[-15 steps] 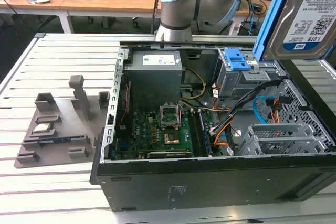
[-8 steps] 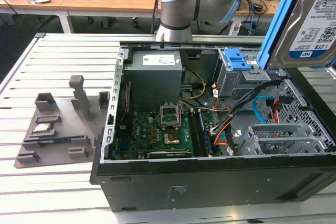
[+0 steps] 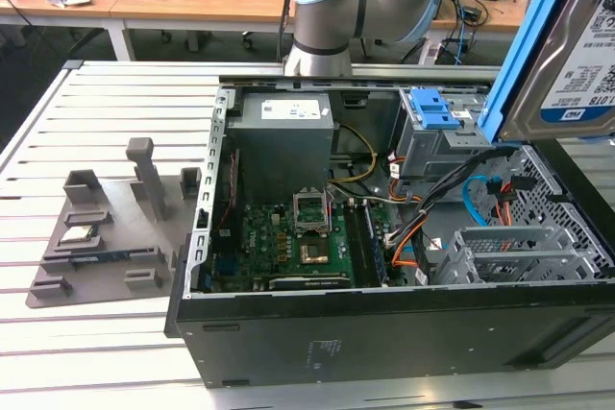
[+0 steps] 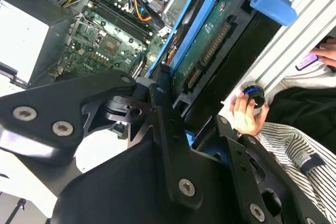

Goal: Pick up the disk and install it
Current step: 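Pick up the disk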

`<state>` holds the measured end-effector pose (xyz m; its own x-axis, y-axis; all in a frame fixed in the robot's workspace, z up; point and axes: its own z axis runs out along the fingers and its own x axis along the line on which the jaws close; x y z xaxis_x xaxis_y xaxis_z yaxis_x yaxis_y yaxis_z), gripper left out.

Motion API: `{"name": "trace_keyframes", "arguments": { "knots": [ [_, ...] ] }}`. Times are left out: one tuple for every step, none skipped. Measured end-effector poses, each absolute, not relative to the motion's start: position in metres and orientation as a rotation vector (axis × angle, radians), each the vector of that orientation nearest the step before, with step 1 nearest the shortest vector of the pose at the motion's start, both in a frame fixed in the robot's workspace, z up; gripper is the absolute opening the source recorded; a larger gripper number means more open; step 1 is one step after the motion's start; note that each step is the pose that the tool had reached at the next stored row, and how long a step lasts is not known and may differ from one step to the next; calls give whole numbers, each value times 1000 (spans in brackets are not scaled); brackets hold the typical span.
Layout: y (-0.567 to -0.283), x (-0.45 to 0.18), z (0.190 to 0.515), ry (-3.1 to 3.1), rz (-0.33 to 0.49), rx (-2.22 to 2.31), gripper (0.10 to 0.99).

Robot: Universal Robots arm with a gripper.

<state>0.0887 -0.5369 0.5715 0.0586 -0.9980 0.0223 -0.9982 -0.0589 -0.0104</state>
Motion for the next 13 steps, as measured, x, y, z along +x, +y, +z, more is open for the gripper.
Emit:
{"name": "trace_keyframes", "arguments": {
  "knots": [
    [-539, 89, 571, -2150, 37, 2280, 365],
    [-540, 89, 571, -2150, 37, 2280, 365],
    [-543, 89, 571, -2150, 37, 2280, 365],
    [-546, 89, 571, -2150, 37, 2280, 365],
    [-547, 89, 571, -2150, 37, 2280, 365],
    [-549, 89, 571, -2150, 37, 2280, 365],
    [-551, 89, 571, -2150, 37, 2280, 365],
    [-553, 89, 571, -2150, 37, 2280, 365],
    [-555, 89, 571, -2150, 37, 2280, 365],
    [-559, 89, 571, -2150, 37, 2280, 365],
    [-562, 89, 571, -2150, 37, 2280, 365],
    [-565, 89, 571, -2150, 37, 2280, 365],
    [-567, 89, 571, -2150, 37, 2280, 365]
  ]
}}
